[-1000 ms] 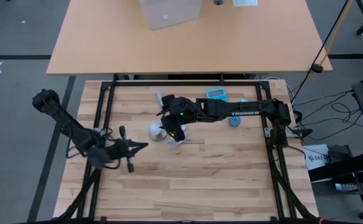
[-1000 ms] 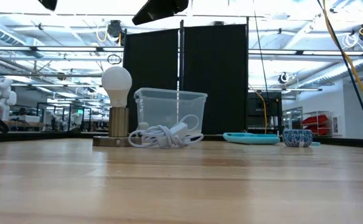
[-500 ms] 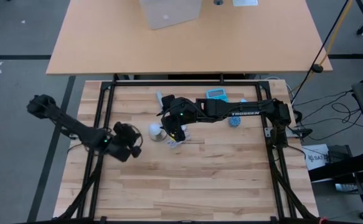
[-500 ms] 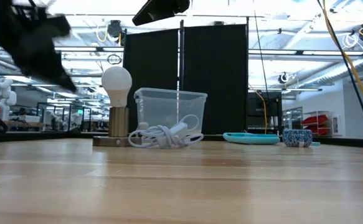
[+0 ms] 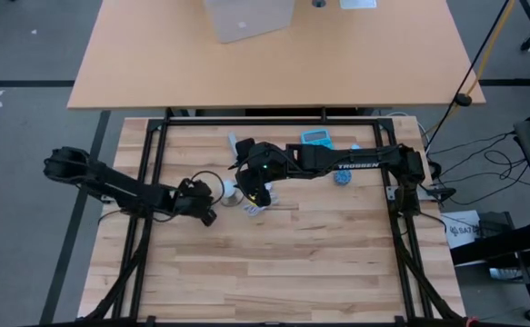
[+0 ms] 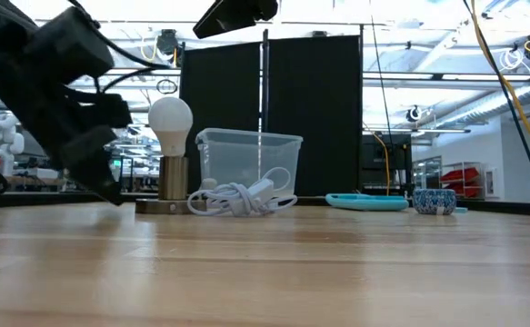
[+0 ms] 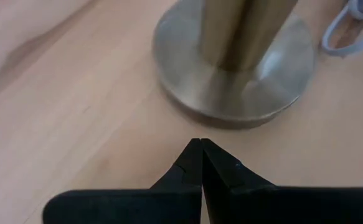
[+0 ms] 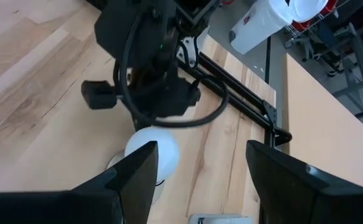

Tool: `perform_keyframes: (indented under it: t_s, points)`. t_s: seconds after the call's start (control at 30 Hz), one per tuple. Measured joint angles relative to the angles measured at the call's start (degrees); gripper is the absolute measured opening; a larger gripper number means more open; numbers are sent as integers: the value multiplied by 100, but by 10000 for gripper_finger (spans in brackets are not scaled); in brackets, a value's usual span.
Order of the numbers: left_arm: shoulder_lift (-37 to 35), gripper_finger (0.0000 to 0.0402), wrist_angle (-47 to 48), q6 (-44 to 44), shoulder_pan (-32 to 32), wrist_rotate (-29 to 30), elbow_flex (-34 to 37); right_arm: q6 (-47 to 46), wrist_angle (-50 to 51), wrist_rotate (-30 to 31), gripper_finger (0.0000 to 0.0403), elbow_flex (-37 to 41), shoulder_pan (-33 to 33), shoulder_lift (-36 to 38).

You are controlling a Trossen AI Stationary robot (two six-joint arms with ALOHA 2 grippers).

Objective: Screw lightbulb
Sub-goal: Insert the white lightbulb into the desk lamp

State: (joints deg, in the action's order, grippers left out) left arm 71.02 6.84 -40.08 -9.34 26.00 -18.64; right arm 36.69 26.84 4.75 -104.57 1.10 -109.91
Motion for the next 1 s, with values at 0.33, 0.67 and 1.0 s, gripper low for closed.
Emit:
perform_keyframes:
  t_s: [0.33, 0.67, 1.0]
  points:
    - [732, 0, -897, 648, 151, 64, -10, 2, 16, 0, 238, 0, -2, 0]
    - [766, 0, -1351, 919, 270, 72, 1, 22, 26, 0, 238, 0, -2, 0]
    - [1076, 0, -2117, 1127, 491, 20, 1, -93, 317, 26, 238, 4, -4, 160]
